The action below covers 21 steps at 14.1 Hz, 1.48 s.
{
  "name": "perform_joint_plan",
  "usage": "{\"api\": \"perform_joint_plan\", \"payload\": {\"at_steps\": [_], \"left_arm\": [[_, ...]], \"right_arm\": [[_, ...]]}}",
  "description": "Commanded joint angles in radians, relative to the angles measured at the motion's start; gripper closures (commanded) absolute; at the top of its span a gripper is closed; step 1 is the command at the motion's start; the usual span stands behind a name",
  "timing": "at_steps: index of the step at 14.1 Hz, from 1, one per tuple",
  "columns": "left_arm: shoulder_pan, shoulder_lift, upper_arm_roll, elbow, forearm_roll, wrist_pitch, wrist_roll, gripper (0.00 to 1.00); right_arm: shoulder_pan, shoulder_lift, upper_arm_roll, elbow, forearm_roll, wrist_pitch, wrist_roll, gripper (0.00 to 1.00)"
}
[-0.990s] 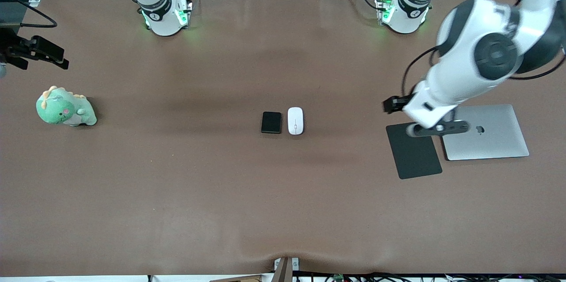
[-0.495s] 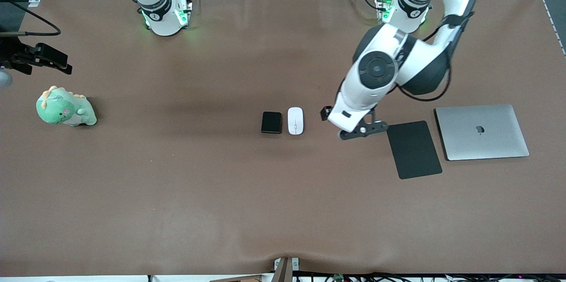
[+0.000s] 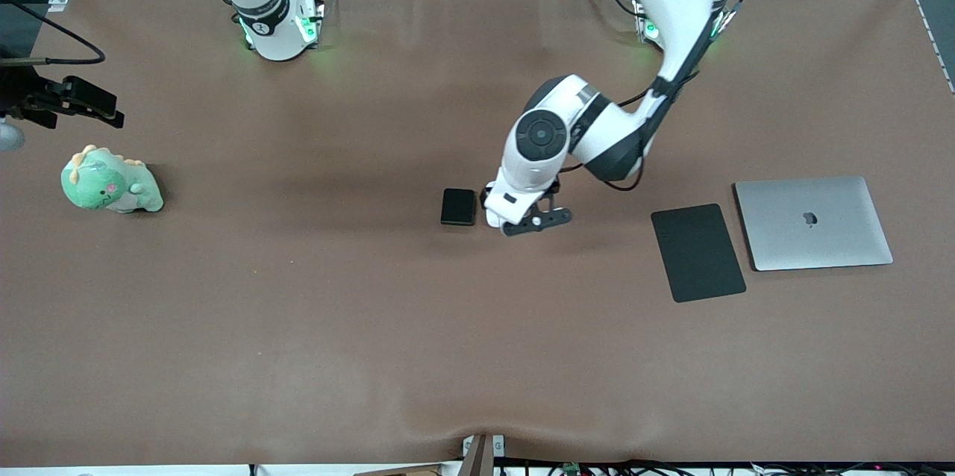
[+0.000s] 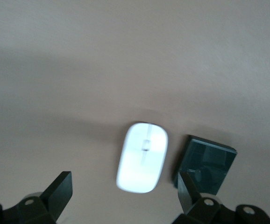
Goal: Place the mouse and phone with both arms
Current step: 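Grasp the white mouse with the left gripper while the right gripper rises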
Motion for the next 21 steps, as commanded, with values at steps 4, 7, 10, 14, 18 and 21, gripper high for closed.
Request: {"api": "perform_joint_plan", "payload": {"at_steps": [4,7,10,14,18,21], "left_arm": [[-0.035,0.093,0.004,0.024,0.108,0.086,0.013,0.0],[-0.054,0.119,0.004,0.024,0.132,0.118,0.019,0.03],[-0.059,0.142,0.004,0.024,0.132,0.137,0.031,0.12],[-0.059,0.144,0.004,0.018,0.131,0.138,0.065,0.21],[-0.071,0.153,0.004,0.012,0.129,0.137,0.062,0.26],[-0.069,0.151,0.004,0.009,0.129,0.129,0.056,0.49]], "right_arm": [[-0.006,0.049,0.011,0.023,0.015,0.031,-0.007,0.0],[-0.004,0.086,0.014,0.021,0.015,0.045,-0.009,0.0],[0.034,0.114,0.014,0.021,0.014,0.051,-0.007,0.0],[0.059,0.163,0.014,0.023,0.015,0.055,-0.006,0.0],[0.112,0.184,0.014,0.021,0.017,0.108,0.006,0.0],[0.152,0.212,0.014,0.02,0.043,0.143,0.008,0.0]]}}
